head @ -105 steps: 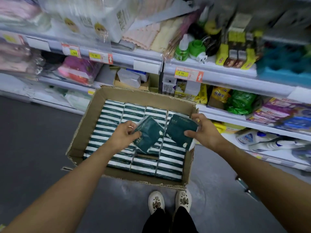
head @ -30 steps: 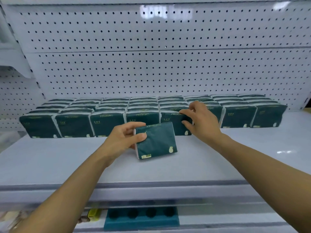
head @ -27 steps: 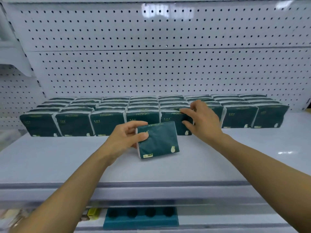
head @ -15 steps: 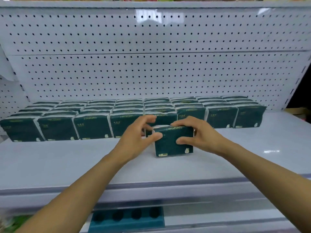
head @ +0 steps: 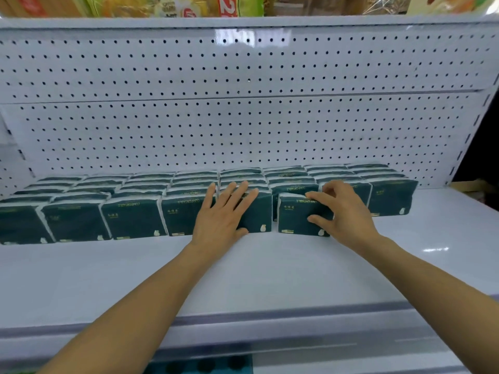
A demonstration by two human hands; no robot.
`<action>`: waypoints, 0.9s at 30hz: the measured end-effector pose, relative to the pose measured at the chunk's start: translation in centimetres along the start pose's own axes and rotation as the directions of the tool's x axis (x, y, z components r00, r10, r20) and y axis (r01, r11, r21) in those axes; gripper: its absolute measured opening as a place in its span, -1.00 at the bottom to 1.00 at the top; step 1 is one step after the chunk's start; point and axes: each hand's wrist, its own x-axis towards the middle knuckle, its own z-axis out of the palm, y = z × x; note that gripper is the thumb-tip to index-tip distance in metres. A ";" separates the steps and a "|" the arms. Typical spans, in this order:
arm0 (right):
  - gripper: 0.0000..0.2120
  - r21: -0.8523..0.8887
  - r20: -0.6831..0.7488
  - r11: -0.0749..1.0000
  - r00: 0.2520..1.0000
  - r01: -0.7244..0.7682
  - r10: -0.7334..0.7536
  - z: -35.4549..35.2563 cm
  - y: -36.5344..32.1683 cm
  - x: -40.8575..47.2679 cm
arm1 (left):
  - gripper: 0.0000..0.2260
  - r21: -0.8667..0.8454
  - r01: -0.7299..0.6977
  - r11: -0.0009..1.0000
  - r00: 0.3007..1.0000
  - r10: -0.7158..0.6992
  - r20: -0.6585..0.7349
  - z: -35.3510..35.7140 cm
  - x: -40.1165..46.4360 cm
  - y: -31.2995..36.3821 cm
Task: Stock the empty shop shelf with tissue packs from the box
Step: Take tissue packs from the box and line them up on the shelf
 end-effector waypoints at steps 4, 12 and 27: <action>-0.50 -0.090 -0.031 0.995 0.998 0.044 -0.047 1.1 0.0 1.1 | -0.10 0.029 0.031 0.999 1.000 -0.031 -0.001 0.4 0.2 0.3; -0.49 -0.153 -0.017 0.988 0.999 0.035 -0.038 2.1 -0.3 2.0 | -0.13 0.079 0.044 0.996 0.998 -0.046 0.029 0.6 0.4 0.3; -0.45 -0.066 -0.106 0.994 0.989 0.092 -0.099 -2.7 -8.0 -4.2 | -0.39 -0.168 0.239 0.956 0.963 -0.256 -0.082 -7.1 -5.0 3.8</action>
